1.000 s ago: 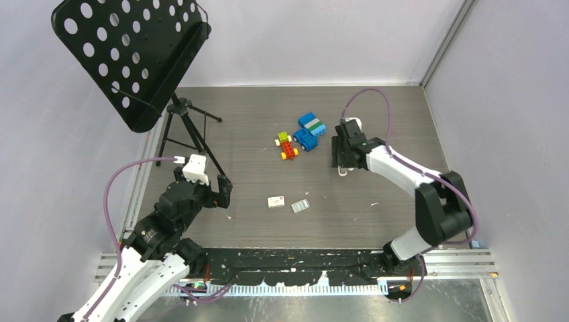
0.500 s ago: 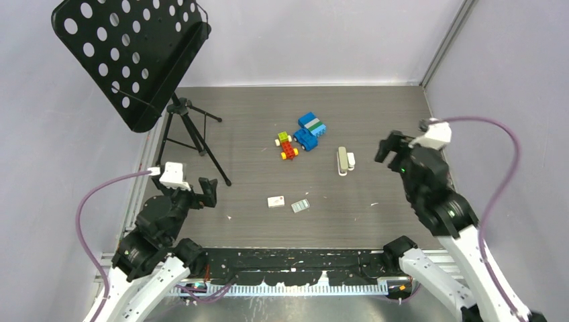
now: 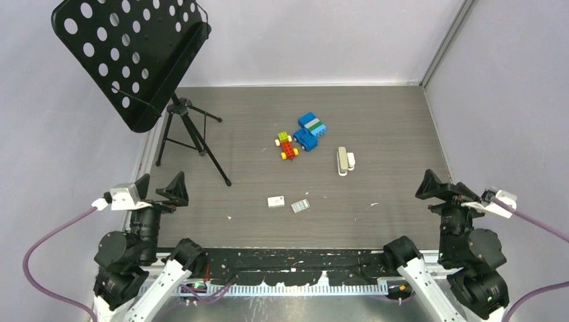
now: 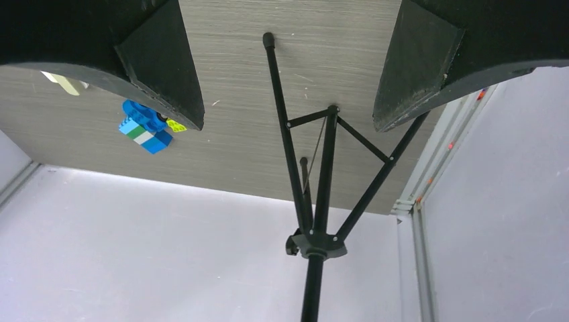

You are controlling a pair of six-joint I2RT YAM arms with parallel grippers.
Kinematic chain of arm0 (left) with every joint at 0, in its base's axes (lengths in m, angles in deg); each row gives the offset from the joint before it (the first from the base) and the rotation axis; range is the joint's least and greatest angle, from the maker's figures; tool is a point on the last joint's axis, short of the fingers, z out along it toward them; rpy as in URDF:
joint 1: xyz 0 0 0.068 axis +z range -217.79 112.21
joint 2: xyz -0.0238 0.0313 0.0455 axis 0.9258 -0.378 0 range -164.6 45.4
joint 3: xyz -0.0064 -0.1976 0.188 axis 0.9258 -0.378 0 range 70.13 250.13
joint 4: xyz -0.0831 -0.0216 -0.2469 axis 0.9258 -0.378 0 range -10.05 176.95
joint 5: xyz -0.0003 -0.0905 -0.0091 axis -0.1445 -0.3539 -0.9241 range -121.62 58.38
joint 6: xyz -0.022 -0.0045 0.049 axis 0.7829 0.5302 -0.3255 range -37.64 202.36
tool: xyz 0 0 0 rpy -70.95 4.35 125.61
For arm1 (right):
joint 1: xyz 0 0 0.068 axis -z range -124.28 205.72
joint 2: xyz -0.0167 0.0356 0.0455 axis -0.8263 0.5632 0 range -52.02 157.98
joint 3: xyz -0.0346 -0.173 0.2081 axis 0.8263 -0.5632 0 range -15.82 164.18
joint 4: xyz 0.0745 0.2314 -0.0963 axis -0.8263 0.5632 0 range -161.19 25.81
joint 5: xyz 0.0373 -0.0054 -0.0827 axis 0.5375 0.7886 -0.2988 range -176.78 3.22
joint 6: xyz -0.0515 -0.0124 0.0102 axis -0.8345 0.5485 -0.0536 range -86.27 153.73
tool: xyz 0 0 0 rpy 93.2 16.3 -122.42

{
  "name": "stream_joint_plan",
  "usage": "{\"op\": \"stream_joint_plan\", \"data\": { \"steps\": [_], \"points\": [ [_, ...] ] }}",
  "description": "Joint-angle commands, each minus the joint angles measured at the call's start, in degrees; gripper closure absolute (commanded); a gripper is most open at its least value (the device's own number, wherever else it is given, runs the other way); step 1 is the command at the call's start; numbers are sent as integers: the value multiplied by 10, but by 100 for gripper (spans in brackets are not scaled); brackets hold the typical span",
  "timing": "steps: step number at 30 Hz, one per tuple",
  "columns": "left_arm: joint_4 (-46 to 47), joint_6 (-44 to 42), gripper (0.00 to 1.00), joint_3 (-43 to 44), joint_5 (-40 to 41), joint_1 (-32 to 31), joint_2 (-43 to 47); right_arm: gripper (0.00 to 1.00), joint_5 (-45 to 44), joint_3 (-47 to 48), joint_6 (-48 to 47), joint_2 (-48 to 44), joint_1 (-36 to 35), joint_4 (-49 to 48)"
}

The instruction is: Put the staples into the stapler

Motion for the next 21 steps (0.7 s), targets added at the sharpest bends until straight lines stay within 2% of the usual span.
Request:
{"op": "stream_joint_plan", "data": {
  "steps": [1, 6, 9, 21],
  "points": [
    [47, 18, 0, -28, 32, 3, -1, 9, 4, -38, -28, -54, 1, -44],
    [83, 15, 0, -73, 17, 5, 10, 9, 0, -48, -24, -54, 1, -43],
    [75, 0, 0, -75, 18, 17, 8, 9, -12, -48, -26, -55, 1, -37],
    [98, 4, 0, -110, -58, 126, 10, 9, -43, -43, -30, -54, 0, -38]
  ]
}}
